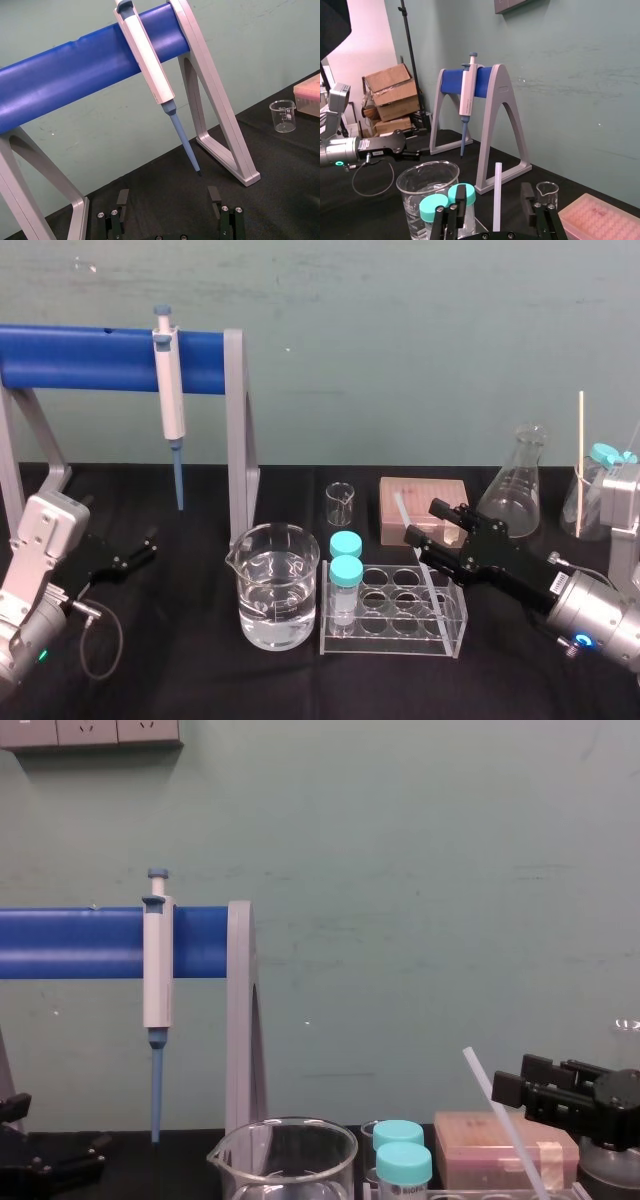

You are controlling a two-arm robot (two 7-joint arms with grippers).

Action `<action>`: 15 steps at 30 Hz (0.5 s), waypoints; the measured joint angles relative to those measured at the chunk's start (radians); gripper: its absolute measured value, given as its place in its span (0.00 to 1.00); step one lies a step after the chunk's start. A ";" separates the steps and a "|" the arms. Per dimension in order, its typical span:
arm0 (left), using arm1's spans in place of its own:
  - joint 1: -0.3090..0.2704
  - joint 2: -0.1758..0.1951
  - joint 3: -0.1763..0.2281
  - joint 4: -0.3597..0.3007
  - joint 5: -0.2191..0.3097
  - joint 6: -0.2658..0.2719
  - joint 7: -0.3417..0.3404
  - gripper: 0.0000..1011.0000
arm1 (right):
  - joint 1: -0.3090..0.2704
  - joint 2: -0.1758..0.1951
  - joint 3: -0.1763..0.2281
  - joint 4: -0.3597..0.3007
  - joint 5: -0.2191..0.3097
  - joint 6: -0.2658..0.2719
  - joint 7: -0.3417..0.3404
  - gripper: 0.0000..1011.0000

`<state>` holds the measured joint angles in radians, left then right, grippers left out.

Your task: Pick up the stirring rod with one hand, then place it down.

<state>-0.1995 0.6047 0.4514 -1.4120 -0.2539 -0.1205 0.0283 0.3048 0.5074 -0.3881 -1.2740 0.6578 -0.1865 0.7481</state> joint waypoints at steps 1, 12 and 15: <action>0.000 0.000 0.000 0.000 0.000 0.000 0.000 0.99 | 0.000 0.000 0.000 0.000 0.000 0.000 0.000 0.67; 0.000 0.000 0.000 0.000 0.000 0.000 0.000 0.99 | -0.010 -0.031 0.067 -0.025 -0.044 -0.039 -0.167 0.98; 0.000 0.000 0.000 0.000 0.000 0.000 0.000 0.99 | -0.026 -0.056 0.103 -0.044 -0.117 -0.042 -0.340 0.99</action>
<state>-0.1995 0.6047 0.4514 -1.4120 -0.2539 -0.1205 0.0283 0.2791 0.4513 -0.2847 -1.3180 0.5409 -0.2290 0.4084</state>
